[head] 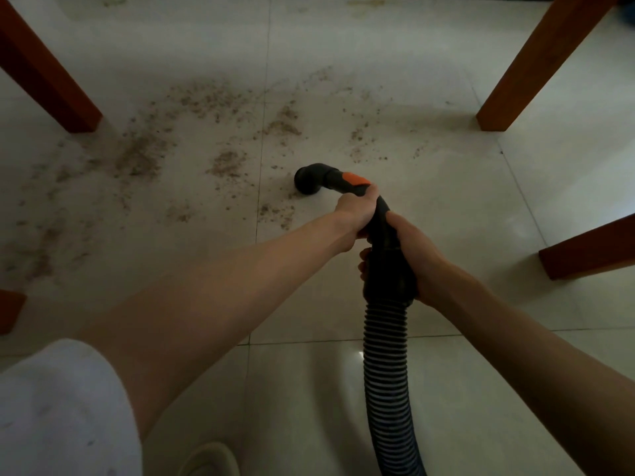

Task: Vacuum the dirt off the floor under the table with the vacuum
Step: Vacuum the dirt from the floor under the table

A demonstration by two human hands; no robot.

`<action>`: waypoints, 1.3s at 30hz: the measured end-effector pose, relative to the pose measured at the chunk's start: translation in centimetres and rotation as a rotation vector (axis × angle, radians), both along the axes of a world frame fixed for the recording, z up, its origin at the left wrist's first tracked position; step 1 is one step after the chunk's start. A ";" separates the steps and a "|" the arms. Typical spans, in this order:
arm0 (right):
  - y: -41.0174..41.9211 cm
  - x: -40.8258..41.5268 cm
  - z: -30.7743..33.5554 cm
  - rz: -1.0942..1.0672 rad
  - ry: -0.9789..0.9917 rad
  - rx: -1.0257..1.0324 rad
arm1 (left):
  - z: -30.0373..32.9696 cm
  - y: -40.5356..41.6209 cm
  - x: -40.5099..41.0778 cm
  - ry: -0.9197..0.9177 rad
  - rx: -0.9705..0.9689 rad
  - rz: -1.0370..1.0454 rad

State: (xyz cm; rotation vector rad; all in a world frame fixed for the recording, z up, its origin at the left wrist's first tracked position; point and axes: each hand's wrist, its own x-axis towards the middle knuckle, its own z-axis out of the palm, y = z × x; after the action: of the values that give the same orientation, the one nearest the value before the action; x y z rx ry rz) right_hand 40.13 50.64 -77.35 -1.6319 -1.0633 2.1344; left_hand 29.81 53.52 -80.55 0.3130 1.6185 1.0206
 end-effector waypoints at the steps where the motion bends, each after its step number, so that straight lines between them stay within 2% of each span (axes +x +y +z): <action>1: 0.0 0.2 0.1 -0.003 0.001 -0.014 | 0.0 -0.1 0.1 -0.008 0.000 -0.003; 7: 0.0 1.0 0.7 -0.033 0.024 -0.096 | 0.1 -0.4 0.7 -0.067 0.019 -0.025; 15: -0.2 1.5 1.3 0.007 0.015 -0.092 | 0.4 -0.9 0.9 -0.097 0.031 -0.030; 24: -1.8 2.5 1.4 0.118 -0.071 -0.074 | 0.0 -2.6 1.4 -0.163 -0.008 0.025; 31: -2.8 3.7 2.2 0.183 -0.053 -0.134 | -0.7 -4.0 2.0 -0.194 -0.054 0.012; 39: -3.6 3.7 2.8 0.255 -0.062 -0.140 | -1.2 -5.6 2.8 -0.181 -0.038 0.165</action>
State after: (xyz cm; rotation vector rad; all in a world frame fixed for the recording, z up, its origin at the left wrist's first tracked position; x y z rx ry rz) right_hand 43.87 47.08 -74.52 -1.7141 -1.2243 2.3814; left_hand 32.59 47.89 -81.71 0.0596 1.5155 1.1080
